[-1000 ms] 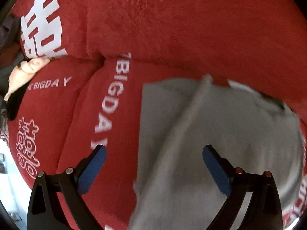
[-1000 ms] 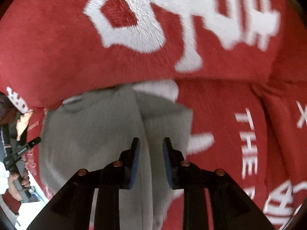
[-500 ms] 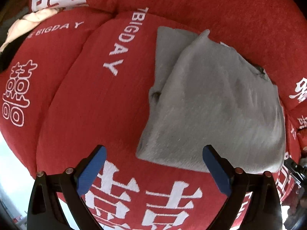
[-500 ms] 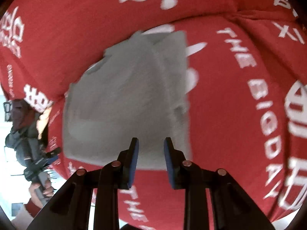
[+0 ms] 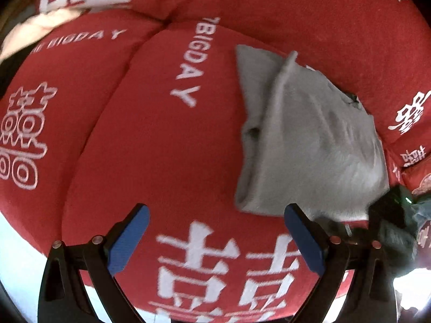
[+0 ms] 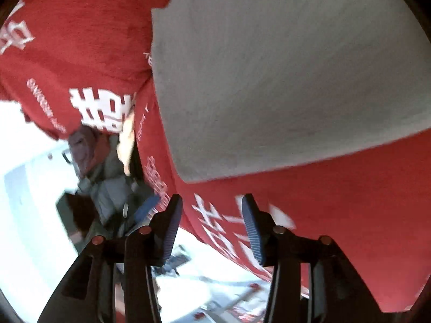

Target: Fold small clothes

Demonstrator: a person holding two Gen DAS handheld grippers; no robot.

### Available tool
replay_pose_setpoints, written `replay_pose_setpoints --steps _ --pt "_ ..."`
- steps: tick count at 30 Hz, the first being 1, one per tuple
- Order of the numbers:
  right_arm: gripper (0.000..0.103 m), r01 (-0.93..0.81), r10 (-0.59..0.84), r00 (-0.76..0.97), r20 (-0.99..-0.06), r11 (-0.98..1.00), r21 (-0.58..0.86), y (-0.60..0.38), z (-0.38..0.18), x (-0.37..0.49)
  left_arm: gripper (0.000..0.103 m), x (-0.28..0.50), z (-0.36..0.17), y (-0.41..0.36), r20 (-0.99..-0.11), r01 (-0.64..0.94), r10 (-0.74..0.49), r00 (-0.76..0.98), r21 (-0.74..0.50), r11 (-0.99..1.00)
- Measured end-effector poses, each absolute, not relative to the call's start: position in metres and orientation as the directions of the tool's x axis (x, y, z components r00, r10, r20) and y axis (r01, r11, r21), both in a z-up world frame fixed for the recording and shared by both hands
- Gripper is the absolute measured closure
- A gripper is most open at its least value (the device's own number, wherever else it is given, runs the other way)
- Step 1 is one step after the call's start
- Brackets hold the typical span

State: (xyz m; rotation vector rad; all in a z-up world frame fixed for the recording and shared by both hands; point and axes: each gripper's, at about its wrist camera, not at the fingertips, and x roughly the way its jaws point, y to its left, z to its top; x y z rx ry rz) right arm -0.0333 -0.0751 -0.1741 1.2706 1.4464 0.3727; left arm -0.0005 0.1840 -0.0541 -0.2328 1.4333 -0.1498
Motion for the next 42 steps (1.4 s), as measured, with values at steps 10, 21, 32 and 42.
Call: replay_pose_setpoints --steps 10,21,32,42 --pt "0.092 0.556 0.816 0.285 -0.504 0.288 0.78 -0.033 -0.19 -0.009 0.003 -0.034 -0.052 0.236 -0.961 -0.075 -0.232 0.148 -0.245 0.967" --pt "0.095 0.502 0.777 0.183 -0.603 0.453 0.736 -0.014 -0.188 -0.021 0.003 -0.04 -0.066 0.223 -0.973 -0.019 -0.201 0.116 -0.205 0.979" --pt "0.089 0.398 0.744 0.058 -0.666 0.594 0.699 -0.03 -0.157 -0.034 0.003 -0.03 -0.064 0.188 -0.975 0.015 -0.198 0.097 -0.197 0.98" --pt "0.07 0.446 0.72 0.063 -0.691 0.599 0.665 -0.079 -0.149 -0.049 0.003 -0.024 -0.066 0.16 -0.978 0.047 -0.198 0.073 -0.195 0.98"
